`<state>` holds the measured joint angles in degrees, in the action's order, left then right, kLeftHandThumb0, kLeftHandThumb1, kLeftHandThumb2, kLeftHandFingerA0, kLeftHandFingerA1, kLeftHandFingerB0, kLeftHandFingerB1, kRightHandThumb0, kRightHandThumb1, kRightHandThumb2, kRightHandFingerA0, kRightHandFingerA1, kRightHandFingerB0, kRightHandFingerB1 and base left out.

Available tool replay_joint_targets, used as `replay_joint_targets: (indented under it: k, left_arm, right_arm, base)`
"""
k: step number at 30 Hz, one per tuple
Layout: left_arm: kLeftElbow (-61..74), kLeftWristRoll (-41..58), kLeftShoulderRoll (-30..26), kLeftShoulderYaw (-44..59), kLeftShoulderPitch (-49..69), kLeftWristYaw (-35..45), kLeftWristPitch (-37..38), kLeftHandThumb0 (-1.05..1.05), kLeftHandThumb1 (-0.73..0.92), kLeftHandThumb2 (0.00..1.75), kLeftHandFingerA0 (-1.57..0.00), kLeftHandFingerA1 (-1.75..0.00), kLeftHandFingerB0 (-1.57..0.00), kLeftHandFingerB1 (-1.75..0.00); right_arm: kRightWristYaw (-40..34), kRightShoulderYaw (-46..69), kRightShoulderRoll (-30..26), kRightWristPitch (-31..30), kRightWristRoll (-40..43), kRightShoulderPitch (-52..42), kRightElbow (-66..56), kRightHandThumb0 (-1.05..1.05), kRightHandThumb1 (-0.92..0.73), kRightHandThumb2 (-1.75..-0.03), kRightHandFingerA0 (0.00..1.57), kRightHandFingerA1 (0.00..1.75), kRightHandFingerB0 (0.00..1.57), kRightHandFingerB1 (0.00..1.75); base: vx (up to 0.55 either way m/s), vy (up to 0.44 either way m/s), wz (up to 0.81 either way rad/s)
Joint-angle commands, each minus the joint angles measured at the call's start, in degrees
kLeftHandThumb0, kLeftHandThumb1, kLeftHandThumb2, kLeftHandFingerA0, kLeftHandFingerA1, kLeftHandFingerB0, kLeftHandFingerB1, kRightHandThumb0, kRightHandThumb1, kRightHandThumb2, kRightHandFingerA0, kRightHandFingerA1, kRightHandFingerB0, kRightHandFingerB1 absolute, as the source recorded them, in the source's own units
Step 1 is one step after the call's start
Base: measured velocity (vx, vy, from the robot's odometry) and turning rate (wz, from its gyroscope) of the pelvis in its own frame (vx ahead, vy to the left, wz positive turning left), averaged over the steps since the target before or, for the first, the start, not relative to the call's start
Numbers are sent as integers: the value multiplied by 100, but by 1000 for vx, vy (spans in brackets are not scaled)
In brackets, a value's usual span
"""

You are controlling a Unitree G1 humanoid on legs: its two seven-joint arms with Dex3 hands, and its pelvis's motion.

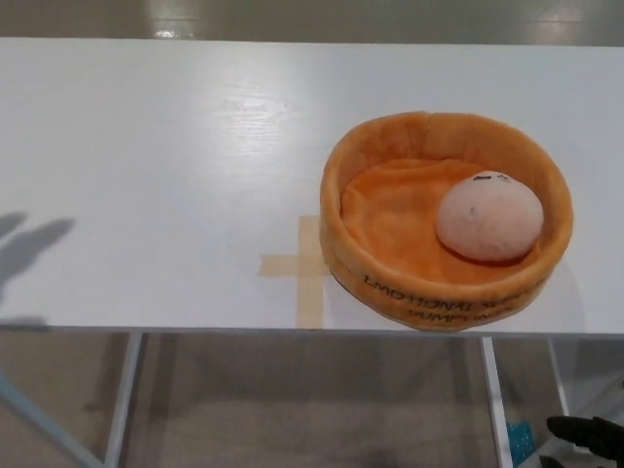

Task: Use the left hand to pick up the pink round toy on the left and place it inside the orange plate on the desk.

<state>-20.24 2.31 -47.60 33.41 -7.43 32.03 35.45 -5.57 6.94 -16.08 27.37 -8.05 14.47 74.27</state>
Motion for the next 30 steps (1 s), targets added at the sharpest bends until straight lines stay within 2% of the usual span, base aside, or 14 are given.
replay_joint_targets:
  k: [1,2,3,4,6,7,11,16,25,26,28,30]
  left_arm:
    - [-337,69,231,276,738,-430,-170,-46,40,67,-39,-45,-36,-41]
    - [-400,-21,242,287,839,-510,-184,-46,40,67,-39,-45,-36,-41]
    - [-523,-49,302,261,920,-551,-189,-38,48,55,-43,-37,-39,-33]
    - [-680,-81,372,221,1025,-611,-191,-38,48,55,-43,-37,-39,-33]
    - [-1045,-245,514,113,1312,-832,-209,-36,48,55,-39,-35,-37,-33]
    - [-1242,-310,545,68,1348,-930,-157,-44,41,66,-37,-44,-33,-40]
    - [-2137,-599,552,-185,1348,-1367,45,-53,40,69,-40,-44,-34,-41]
    - [-2996,-914,387,-556,1330,-1858,237,-52,40,68,-42,-44,-34,-41]
    - [-3705,-1002,616,-1303,1188,-2008,321,-50,38,67,-43,-44,-36,-42]
    - [-3847,-1023,665,-1458,1121,-1929,240,-48,41,67,-37,-44,-29,-41]
    - [-4012,-1051,735,-1637,1044,-1816,132,-48,41,67,-37,-44,-29,-41]
    - [-4281,-1256,861,-1985,931,-1990,156,-56,41,72,-40,-48,-29,-42]
  right_arm:
    - [17,39,18,15,89,-80,11,-39,-57,-58,76,64,65,45]
    - [28,53,22,10,105,-77,12,-39,-57,-58,76,64,65,45]
    - [16,36,3,-25,84,-69,13,-41,-58,-58,75,63,65,43]
    - [2,17,-22,-68,55,-59,15,-41,-58,-58,75,63,65,43]
    - [-25,6,-9,-48,36,-49,22,-40,-58,-58,76,65,66,44]
    - [-22,4,-6,-35,36,-51,22,-39,-58,-58,75,65,65,45]
    - [-66,-49,-41,30,-28,-118,18,-42,-59,-58,75,66,65,44]
    - [-50,-44,-51,37,7,-117,16,-41,-59,-58,76,67,66,45]
    - [-18,21,-38,-28,58,-27,14,-42,-58,-58,75,64,65,44]
    - [-29,10,-38,-23,45,-27,13,-41,-58,-58,74,63,65,44]
    - [-45,-5,-37,-15,28,-32,11,-41,-58,-58,74,63,65,44]
    - [-45,-17,-42,-2,17,-46,12,-41,-59,-58,74,64,65,44]
  base:
    - [0,0,0]
    - [0,0,0]
    - [0,0,0]
    - [0,0,0]
    - [0,0,0]
    - [0,0,0]
    - [0,0,0]
    - [0,0,0]
    - [0,0,0]
    - [0,0,0]
    - [0,0,0]
    - [0,0,0]
